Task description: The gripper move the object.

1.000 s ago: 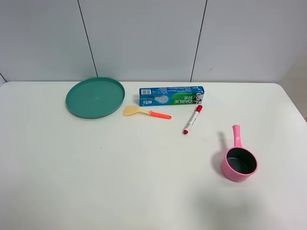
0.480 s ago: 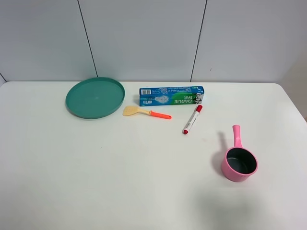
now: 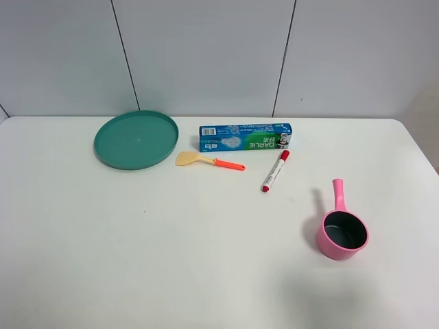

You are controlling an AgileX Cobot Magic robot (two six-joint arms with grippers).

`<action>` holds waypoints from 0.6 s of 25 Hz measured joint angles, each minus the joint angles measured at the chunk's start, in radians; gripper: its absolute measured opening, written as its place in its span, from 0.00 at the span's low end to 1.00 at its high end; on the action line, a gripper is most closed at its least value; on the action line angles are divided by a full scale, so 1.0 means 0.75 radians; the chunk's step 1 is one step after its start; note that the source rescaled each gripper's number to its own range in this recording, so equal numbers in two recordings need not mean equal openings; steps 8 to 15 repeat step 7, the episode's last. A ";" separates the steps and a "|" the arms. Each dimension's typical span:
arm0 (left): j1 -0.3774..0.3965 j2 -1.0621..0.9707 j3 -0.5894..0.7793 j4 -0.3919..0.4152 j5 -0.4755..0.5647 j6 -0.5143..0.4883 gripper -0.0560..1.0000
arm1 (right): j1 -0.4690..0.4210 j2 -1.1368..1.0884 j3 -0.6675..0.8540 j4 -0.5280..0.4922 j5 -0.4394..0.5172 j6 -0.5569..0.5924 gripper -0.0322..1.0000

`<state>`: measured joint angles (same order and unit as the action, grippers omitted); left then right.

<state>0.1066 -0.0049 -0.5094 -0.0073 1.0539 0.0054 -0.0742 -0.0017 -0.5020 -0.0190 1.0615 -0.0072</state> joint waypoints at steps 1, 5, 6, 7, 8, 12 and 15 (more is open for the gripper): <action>0.000 0.000 0.000 0.000 0.000 0.000 1.00 | 0.000 0.000 0.000 0.000 0.000 0.000 1.00; 0.000 0.000 0.000 0.000 0.000 0.000 1.00 | 0.000 0.000 0.000 0.000 0.000 0.000 1.00; 0.000 0.000 0.000 0.000 0.000 0.000 1.00 | 0.000 0.000 0.000 0.000 0.000 0.000 1.00; 0.000 0.000 0.000 0.000 0.000 0.000 1.00 | 0.000 0.000 0.000 0.000 0.000 0.000 1.00; 0.000 0.000 0.000 0.000 0.000 0.000 1.00 | 0.000 0.000 0.000 0.000 0.000 0.000 1.00; 0.000 0.000 0.000 0.000 0.000 0.000 1.00 | 0.000 0.000 0.000 0.000 0.000 0.000 1.00; 0.000 0.000 0.000 0.000 0.000 0.000 1.00 | 0.000 0.000 0.000 0.000 0.000 0.000 1.00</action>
